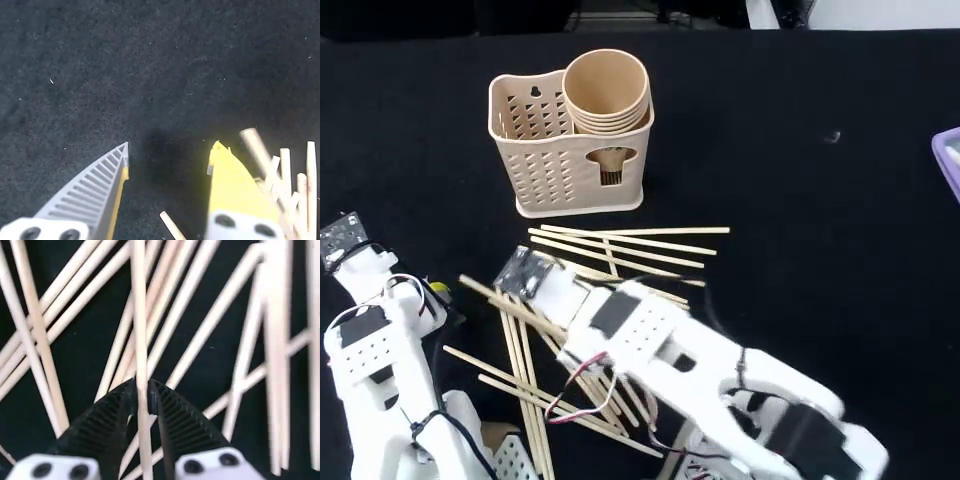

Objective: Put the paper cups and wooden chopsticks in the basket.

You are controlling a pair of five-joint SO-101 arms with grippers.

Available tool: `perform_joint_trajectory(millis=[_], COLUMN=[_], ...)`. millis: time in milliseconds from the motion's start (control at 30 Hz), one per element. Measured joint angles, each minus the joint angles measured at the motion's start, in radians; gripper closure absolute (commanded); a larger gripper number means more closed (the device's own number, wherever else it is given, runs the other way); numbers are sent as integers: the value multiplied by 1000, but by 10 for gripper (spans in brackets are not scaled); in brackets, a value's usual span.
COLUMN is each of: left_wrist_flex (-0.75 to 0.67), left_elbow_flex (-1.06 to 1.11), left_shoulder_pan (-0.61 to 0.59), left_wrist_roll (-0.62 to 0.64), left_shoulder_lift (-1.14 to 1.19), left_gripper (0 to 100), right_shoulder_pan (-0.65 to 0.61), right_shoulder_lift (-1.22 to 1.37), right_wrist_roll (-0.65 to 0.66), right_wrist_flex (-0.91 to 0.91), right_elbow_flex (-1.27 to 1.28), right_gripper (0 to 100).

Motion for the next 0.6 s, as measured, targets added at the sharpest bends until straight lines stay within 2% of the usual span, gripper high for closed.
perform_joint_trajectory(millis=[100, 267, 400, 600], left_wrist_flex=[0, 0, 0, 0], left_elbow_flex=[0, 0, 0, 0], left_shoulder_pan=[0, 0, -2, -2], left_wrist_roll=[0, 0, 0, 0], left_shoulder_lift=[0, 0, 0, 0], left_gripper=[741, 741, 741, 741], right_shoulder_pan=[-14, -173, -258, -276], right_shoulder_lift=[-61, -66, 31, 229], right_wrist_roll=[3, 2, -25, -37], right_wrist_flex=[8, -86, -169, -155], right_elbow_flex=[15, 100, 101, -15], right_gripper=[967, 812, 808, 809])
